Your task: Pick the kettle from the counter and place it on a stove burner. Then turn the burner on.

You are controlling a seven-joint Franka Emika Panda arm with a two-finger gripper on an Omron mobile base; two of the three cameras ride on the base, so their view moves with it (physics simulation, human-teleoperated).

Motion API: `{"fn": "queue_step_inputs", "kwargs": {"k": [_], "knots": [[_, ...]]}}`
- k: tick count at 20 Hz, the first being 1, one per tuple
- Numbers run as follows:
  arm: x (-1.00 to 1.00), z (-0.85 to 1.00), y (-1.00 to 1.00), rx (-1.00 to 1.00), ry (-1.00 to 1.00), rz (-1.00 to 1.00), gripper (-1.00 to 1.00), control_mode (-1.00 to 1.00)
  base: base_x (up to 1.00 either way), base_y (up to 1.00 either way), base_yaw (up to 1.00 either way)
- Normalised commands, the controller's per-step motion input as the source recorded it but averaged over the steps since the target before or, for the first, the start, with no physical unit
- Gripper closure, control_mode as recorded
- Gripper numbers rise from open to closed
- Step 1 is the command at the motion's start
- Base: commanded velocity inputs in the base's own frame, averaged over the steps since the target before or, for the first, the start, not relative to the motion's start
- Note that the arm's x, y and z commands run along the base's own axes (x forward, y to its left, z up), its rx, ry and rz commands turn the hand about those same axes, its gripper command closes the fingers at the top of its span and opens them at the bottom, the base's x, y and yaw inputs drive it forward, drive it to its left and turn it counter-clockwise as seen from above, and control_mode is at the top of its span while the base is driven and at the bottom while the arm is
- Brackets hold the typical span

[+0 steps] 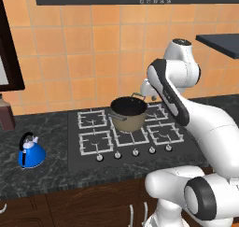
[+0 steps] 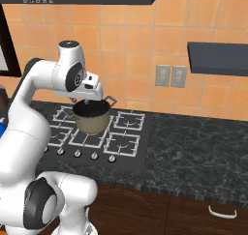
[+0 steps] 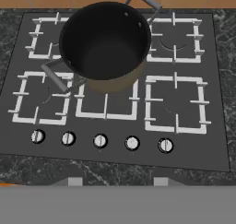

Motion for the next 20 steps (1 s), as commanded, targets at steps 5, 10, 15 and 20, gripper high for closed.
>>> {"fn": "queue_step_inputs", "kwargs": {"k": [5, 10, 15, 20], "knots": [[-0.16, 0.00, 0.30, 0.00, -0.12, 0.01, -1.00, -1.00, 0.00, 0.00, 0.00], [-0.17, -0.04, 0.85, 0.00, -0.11, 0.09, -1.00, -1.00, 0.00, 0.00, 0.00], [0.00, -0.07, 1.00, 0.00, -0.06, 0.06, -1.00, -1.00, 0.00, 0.00, 0.00], [0.13, -0.15, 1.00, 0.00, -0.02, 0.03, -1.00, -1.00, 0.00, 0.00, 0.00]]}}
